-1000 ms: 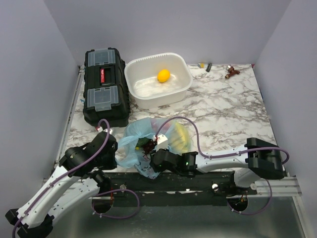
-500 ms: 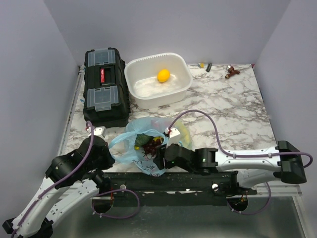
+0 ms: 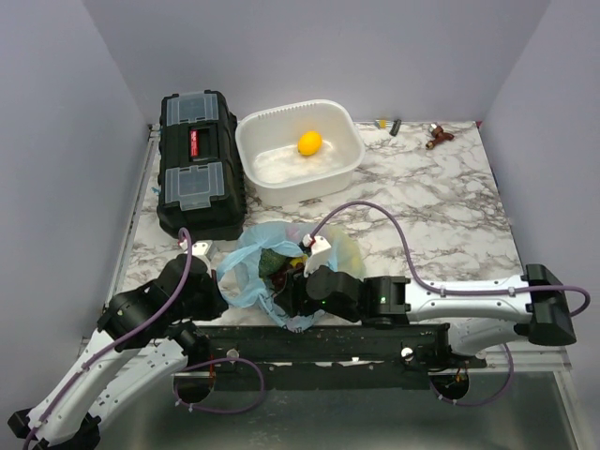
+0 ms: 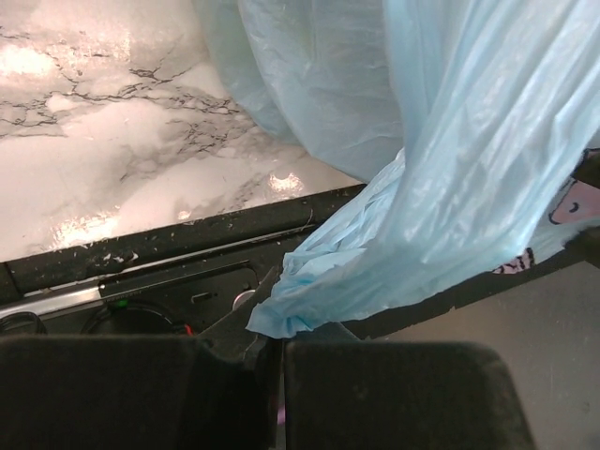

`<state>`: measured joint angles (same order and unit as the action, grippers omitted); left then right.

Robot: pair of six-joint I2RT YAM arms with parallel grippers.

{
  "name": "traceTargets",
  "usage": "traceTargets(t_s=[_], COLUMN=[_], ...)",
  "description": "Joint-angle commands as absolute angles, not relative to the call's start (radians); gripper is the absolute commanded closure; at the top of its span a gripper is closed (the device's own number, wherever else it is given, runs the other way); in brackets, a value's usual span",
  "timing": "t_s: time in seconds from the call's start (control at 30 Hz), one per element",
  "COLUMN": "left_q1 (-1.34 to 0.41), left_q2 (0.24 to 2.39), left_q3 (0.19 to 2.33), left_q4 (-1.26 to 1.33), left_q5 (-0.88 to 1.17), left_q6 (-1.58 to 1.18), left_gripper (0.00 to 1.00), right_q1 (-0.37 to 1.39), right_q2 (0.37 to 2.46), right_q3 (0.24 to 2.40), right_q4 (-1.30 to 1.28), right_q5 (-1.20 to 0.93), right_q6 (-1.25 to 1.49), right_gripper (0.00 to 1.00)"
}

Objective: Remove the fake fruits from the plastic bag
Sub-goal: Take out the fake fruit from the plastic bag.

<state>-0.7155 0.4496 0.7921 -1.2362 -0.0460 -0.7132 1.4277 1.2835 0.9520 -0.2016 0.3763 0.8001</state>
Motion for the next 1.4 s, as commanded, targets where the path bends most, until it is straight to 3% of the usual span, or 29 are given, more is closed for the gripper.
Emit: traceTargets(t_s=[0.0, 0.17, 0.33, 0.53, 0.83, 1.37], left_q1=[-0.719, -0.718, -0.719, -0.718, -0.718, -0.719], left_q2=[0.443, 0.424, 0.41, 0.452, 0.408, 0.353], left_q3=[0.817, 0.879, 0.888, 0.864, 0.861, 0.879], left_q4=[-1.263, -1.327, -1.36, -1.396, -1.35, -1.44], left_q5=[-0.059, -0.109, -0.101, -0.04, 0.027, -0.046], left_q6=[-0.714, -0.739, -0.758, -0.731, -0.707, -0.698], left_gripper=[1.0, 1.0, 1.0, 1.0, 1.0, 1.0], right_q1=[1.417, 1.39, 1.315, 1.312, 1.311, 1.31], right_q2=[1.371, 1.483, 1.569, 1.667, 1.785, 1.755], right_q3=[0.968, 0.978, 0.981, 1.044, 1.113, 1.058], right_q4=[-0.136, -0.084, 0.004, 0.059, 0.005, -0.01], right_q5=[0.515, 0.54, 0.385, 0.337, 0.47, 0.486], right_q6=[0.904, 0.936, 0.93, 0.886, 0.984, 1.001], right_gripper=[0.55, 0.58, 0.58, 0.48, 0.48, 0.51])
